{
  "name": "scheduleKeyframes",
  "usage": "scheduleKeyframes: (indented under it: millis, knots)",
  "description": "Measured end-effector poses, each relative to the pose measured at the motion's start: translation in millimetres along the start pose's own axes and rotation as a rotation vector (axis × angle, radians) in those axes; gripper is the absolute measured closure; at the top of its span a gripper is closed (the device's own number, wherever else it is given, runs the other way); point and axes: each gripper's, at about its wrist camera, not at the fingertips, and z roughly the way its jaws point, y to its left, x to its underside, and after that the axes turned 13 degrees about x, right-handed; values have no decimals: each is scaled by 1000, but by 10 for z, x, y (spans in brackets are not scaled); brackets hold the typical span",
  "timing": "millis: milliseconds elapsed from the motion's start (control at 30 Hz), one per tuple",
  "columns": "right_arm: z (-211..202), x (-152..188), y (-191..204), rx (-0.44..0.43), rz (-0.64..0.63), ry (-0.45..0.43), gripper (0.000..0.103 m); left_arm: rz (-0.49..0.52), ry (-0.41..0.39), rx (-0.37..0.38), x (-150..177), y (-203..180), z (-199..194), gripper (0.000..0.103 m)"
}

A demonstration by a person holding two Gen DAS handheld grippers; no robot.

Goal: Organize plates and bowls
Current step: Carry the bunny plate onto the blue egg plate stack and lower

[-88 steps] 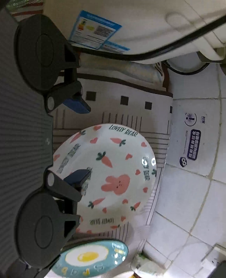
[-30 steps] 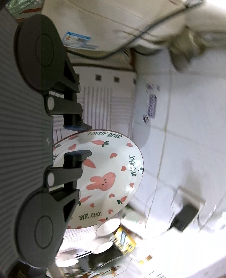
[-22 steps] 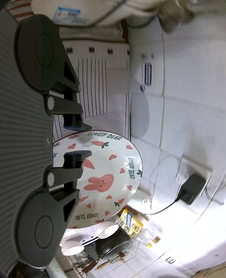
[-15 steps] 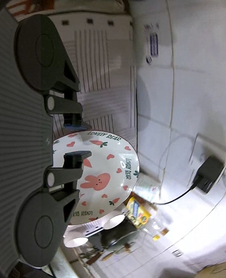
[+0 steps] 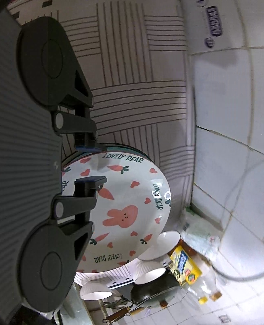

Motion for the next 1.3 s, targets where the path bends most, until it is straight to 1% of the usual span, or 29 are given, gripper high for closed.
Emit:
scheduleKeyframes:
  millis: [67,300,333,400,500,567,667,700,767,833,933,967,1100,1167,1200,1300]
  knots:
    - [76,-17,5,21,-19,16,75,20,23,-12,-10,-11,70,82]
    - [256,-28,-6,45,-43,90,75,46,80,-46,-53,-57,203,82]
    - [275,-37,-22,92,4,132,75,56,84,-51,-48,-59,215,83]
    - [288,-52,-22,116,5,125,75,59,97,-49,-32,-67,236,83]
    - [296,-84,-31,126,-1,117,75,80,103,-66,11,-121,248,83]
    - [296,-96,-11,141,-20,113,75,76,108,-69,25,-127,250,83]
    - [291,-138,102,183,-66,132,71,70,120,-80,11,-127,252,86]
    - [286,-156,157,212,-86,142,70,64,129,-82,4,-134,262,86]
    - [281,-162,231,265,-92,152,69,15,145,-79,-16,-106,266,87]
    - [283,-133,226,276,-78,149,68,-3,137,-86,-10,-95,264,88]
    - [305,-119,180,306,-63,179,68,15,154,-106,30,-151,285,90]
    - [306,-102,187,325,-77,175,68,17,158,-113,49,-175,287,90]
    - [310,-73,254,355,-117,153,68,42,173,-167,131,-234,299,90]
    - [324,-58,343,390,-179,142,66,42,172,-168,157,-245,279,90]
    - [319,-54,362,402,-189,143,66,46,175,-167,166,-263,258,90]
    - [206,-80,377,410,-164,145,66,77,172,-156,205,-366,129,90]
